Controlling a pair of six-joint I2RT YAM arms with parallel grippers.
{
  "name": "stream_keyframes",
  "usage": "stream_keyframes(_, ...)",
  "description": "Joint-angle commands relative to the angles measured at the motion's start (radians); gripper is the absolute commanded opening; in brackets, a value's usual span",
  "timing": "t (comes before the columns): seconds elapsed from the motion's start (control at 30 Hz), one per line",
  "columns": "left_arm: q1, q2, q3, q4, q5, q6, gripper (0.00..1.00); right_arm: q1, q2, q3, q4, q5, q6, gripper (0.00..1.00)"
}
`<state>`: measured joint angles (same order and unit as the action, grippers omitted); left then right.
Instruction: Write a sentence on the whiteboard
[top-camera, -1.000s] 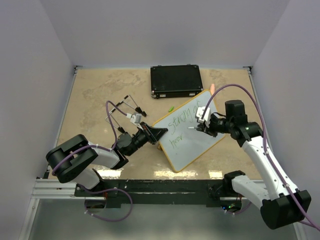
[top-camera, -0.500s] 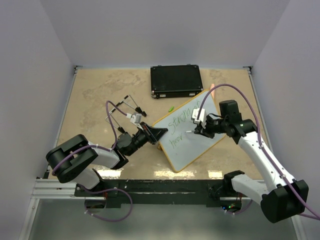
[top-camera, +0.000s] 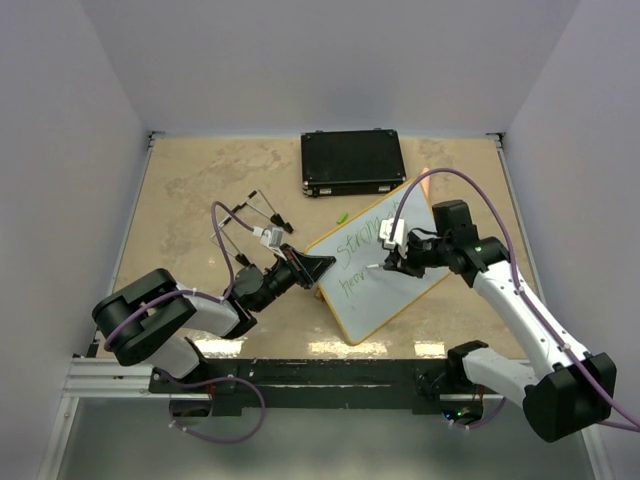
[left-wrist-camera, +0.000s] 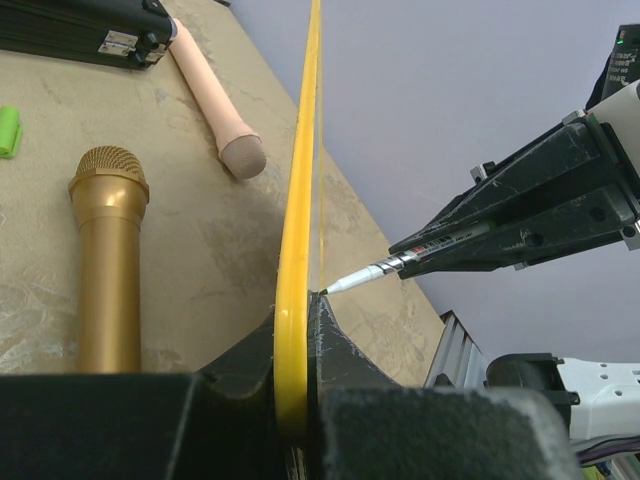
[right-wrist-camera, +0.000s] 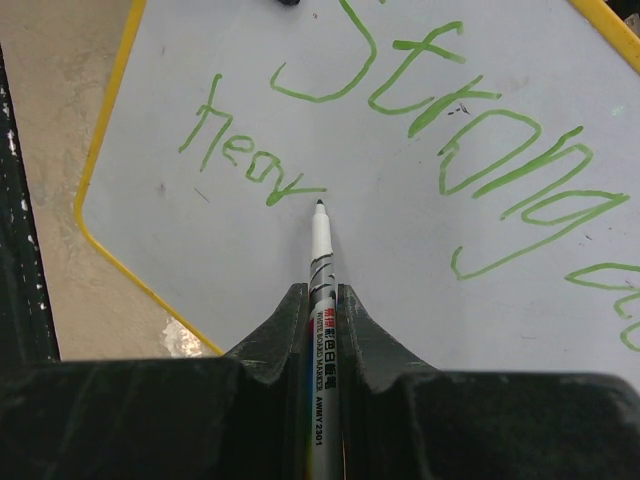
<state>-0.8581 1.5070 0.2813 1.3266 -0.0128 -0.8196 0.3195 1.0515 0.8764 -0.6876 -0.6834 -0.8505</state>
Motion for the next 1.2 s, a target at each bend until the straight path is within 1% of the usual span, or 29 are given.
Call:
stream_keyframes(0.0,-0.002,0.019,-0.013,0.013,0.008,0.092,0.00,0.015,0.004,0.009,0.034,-0.010,0.025,0.00)
stream_keyframes(0.43,-0.002,0.010,-0.014,0.002,0.008,0.096,0.00,0.020,-0.008,-0.004,0.080,0.068,0.076,0.00)
stream_keyframes(0.67,-0.002,0.005,-0.017,-0.003,0.007,0.099,0.00,0.003,-0.033,-0.010,0.094,0.116,0.097,0.00)
stream_keyframes(0.87,-0.004,0.010,-0.014,-0.001,0.008,0.097,0.00,0.001,-0.038,-0.004,0.080,0.094,0.082,0.00)
stream_keyframes(1.07,-0.002,0.012,-0.014,0.000,0.007,0.097,0.00,0.003,-0.048,0.015,-0.004,-0.019,-0.015,0.00)
stream_keyframes(1.17,-0.002,0.016,-0.013,0.003,0.007,0.096,0.00,0.003,-0.048,0.019,-0.007,-0.030,-0.024,0.00)
